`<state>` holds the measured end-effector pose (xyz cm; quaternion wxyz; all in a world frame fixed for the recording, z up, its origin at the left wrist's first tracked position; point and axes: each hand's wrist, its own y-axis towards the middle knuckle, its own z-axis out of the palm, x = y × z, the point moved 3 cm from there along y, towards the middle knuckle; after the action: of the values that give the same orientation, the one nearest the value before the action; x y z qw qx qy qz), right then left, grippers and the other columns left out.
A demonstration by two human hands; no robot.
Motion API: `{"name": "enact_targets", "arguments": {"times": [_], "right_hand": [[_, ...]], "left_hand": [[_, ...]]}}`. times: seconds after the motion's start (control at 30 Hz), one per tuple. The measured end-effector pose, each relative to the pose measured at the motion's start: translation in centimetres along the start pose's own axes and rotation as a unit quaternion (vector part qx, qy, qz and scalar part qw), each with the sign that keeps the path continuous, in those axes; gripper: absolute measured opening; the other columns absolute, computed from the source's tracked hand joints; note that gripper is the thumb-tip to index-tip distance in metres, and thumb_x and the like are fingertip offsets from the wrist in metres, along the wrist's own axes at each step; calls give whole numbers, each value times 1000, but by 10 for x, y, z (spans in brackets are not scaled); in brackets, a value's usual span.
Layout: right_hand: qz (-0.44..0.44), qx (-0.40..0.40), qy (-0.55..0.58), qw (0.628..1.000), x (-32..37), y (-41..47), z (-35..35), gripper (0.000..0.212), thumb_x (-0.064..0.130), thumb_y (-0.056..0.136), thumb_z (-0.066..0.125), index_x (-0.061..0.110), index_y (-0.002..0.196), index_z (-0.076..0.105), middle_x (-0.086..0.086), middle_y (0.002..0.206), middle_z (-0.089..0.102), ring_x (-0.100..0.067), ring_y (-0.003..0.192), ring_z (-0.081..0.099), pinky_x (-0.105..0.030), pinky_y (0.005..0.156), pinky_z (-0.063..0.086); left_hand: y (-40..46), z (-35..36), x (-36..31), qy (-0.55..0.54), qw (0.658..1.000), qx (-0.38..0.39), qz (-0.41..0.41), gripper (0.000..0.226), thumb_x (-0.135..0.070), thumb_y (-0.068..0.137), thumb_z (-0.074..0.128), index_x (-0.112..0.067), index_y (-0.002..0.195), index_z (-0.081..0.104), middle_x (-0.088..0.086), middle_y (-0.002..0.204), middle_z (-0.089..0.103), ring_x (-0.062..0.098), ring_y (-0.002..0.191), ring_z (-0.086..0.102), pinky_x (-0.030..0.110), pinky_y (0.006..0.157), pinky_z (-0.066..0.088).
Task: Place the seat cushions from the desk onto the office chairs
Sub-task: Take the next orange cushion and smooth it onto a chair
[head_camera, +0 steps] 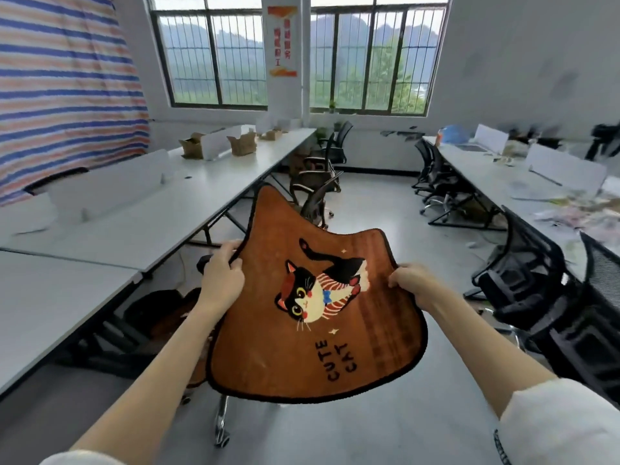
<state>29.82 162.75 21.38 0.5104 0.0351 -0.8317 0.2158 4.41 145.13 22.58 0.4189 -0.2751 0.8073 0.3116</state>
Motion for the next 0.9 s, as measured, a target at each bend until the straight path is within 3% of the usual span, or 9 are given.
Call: {"name": "enact_targets", "arguments": {"times": [0.17, 0.33, 0.47, 0.57, 0.63, 0.73, 0.8, 0.9], "right_hand": [[-20, 22, -12, 999, 38, 138, -43, 24, -3, 83, 49, -4, 105, 57, -14, 86, 61, -28, 76, 61, -34, 74, 53], [-39, 39, -2, 998, 86, 262, -67, 24, 12, 89, 61, -1, 109, 57, -15, 101, 63, -29, 86, 61, -37, 81, 51], [-43, 64, -13, 997, 114, 361, -52, 27, 17, 91, 58, -1, 111, 61, -17, 101, 66, -33, 94, 66, -42, 89, 54], [-55, 79, -29, 995, 135, 426, -33, 25, 9, 89, 52, -3, 108, 62, -19, 94, 66, -33, 92, 66, -43, 89, 54], [-63, 94, -42, 993, 151, 476, -16, 25, 4, 86, 49, -3, 106, 62, -18, 92, 65, -33, 90, 65, -44, 90, 53], [-68, 118, -61, 989, 191, 563, 21, 25, 0, 84, 46, -1, 103, 62, -19, 99, 65, -36, 98, 64, -47, 91, 53], [-73, 122, -66, 988, 223, 620, 45, 23, -2, 84, 45, 1, 100, 61, -21, 106, 65, -37, 99, 64, -47, 90, 53], [-82, 142, -71, 984, 274, 696, 78, 28, -2, 85, 45, 3, 107, 62, -21, 109, 64, -36, 98, 64, -47, 89, 54]], "left_hand": [[93, 104, -19, -5, 999, -28, -32, 38, -2, 97, 39, -8, 133, 47, 11, 137, 50, 23, 129, 44, 29, 104, 34], [183, 172, -50, 0, 999, -41, -32, 36, -3, 96, 40, -10, 131, 49, 8, 132, 54, 21, 125, 48, 32, 105, 38], [261, 210, -37, 10, 996, -61, -60, 37, -4, 97, 39, -11, 132, 49, 5, 128, 55, 6, 94, 55, 17, 81, 42], [316, 229, -20, 16, 992, -87, -86, 38, -3, 97, 39, -9, 133, 48, 6, 125, 56, -1, 82, 52, 3, 68, 39], [358, 242, -2, 24, 990, -98, -101, 38, -1, 96, 39, -7, 132, 48, 8, 127, 56, 9, 96, 58, 8, 77, 39], [440, 257, 29, 21, 985, -109, -131, 39, 0, 95, 41, -5, 134, 47, 12, 134, 53, 24, 123, 50, 21, 92, 36], [494, 265, 45, 20, 983, -110, -144, 39, -1, 95, 43, -5, 134, 47, 12, 136, 52, 26, 125, 49, 27, 100, 37], [574, 273, 62, 26, 979, -118, -165, 38, -3, 95, 45, -6, 132, 49, 13, 132, 54, 28, 121, 52, 31, 98, 39]]}}
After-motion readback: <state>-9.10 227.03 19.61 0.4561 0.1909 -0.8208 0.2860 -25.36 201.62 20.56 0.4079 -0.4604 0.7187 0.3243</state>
